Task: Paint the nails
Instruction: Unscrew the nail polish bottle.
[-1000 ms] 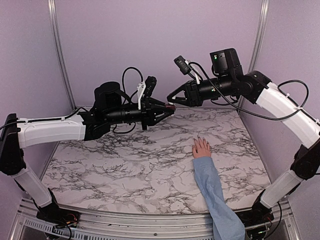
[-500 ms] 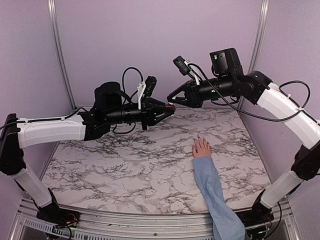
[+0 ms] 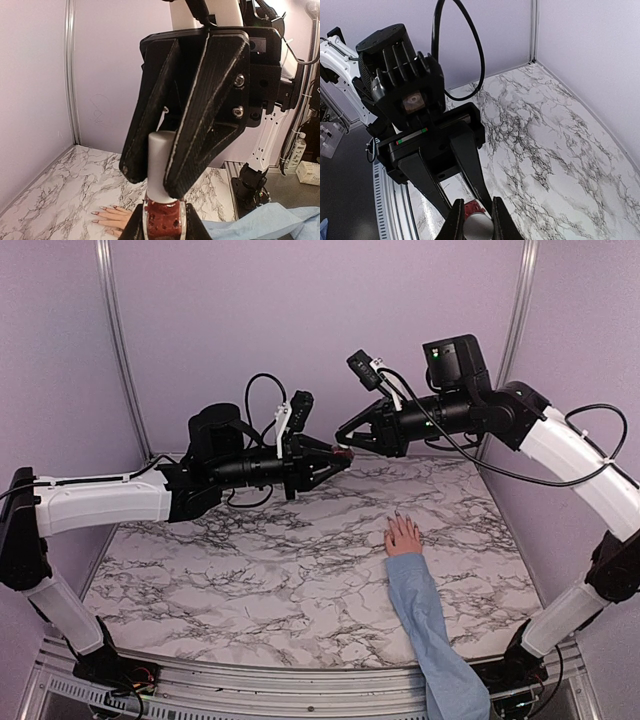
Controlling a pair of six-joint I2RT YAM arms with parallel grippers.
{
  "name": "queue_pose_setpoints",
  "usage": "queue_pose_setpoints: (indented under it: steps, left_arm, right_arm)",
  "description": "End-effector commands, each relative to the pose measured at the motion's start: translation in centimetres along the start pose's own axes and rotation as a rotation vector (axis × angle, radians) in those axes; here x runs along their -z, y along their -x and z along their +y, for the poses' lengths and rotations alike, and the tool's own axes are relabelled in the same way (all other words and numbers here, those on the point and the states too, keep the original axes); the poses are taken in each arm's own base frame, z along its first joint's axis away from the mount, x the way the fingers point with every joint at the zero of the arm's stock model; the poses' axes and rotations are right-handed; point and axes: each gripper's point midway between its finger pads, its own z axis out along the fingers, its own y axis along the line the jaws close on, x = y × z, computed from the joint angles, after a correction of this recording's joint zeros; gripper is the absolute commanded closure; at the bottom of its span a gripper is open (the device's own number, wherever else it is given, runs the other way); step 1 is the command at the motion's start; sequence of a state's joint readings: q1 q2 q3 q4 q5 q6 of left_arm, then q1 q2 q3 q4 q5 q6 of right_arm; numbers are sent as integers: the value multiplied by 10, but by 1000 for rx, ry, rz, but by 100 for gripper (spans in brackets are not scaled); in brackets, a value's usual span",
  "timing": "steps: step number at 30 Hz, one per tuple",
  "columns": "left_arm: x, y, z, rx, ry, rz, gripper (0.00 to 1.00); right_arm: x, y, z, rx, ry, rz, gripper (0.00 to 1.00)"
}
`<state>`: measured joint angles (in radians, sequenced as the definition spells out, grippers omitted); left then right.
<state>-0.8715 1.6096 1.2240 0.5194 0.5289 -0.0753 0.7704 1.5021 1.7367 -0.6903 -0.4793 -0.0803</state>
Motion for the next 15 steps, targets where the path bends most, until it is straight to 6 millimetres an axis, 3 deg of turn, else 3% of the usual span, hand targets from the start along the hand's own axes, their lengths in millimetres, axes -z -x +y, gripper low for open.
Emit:
queue_pose_setpoints:
  steps: [1,15]
  left_arm:
    - [-3,12,2,12,0,-35,100]
    - [-11,18,-6,42,-79,-54,100]
  right_arm:
    - [21,24,23,75,37,-86,100]
    - [27,19,30,92,58,-85,100]
